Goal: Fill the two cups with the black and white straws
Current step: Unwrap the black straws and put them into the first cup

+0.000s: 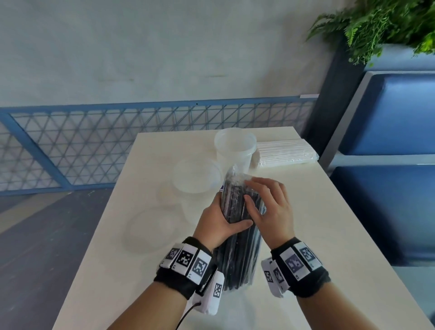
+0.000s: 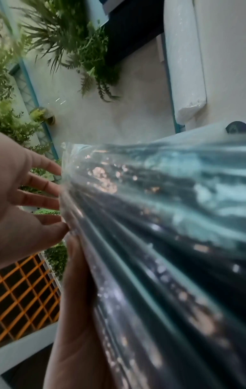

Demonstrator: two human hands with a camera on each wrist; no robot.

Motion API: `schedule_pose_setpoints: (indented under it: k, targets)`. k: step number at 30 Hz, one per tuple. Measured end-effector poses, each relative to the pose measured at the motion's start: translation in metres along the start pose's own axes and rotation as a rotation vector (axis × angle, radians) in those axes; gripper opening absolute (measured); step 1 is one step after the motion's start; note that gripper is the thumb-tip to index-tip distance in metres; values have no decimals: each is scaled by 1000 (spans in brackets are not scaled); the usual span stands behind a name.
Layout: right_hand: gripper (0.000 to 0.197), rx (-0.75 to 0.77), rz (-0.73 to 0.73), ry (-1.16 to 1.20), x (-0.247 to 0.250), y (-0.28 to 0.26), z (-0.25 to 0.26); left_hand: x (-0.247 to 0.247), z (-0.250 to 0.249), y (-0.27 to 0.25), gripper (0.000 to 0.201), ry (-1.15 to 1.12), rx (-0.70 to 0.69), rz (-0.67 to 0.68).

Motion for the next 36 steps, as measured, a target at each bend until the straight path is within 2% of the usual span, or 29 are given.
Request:
schedule_pose_setpoints:
  k: [4,8,12,20,26,31,36]
  targets:
    - [7,32,1,1,1,9,-5,-1,-4,-2,73,19,9,-23]
    - [16,20,76,58,3,14,-7,-1,-9,1,65,35,4,-45]
    - [20,48,71,71,6,19,-14,-4,-12,2,64,58,4,-43]
    - [8,93,33,69,11,30,-24,-10,-18,1,62,89,21,-43]
    - [10,17,23,131,9,26,-19,-12,-22,-3,60,100,42,-82]
    - [10,-24,-18,152,7,25,-12,-14,-27,-6,64,132,23,-155]
    - [7,-36,-14,143,6,24,-13,-16,-28,-6,68,157,26,-165]
Point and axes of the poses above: each hand's wrist, its own y-axis towards the middle knuckle, its own x-axis out of the back of the hand, z = x × y, the point moved 2 cm from there along y, towards the middle knuckle, and after that the axes turned 4 degrees about -z, right-handed, at the moved point
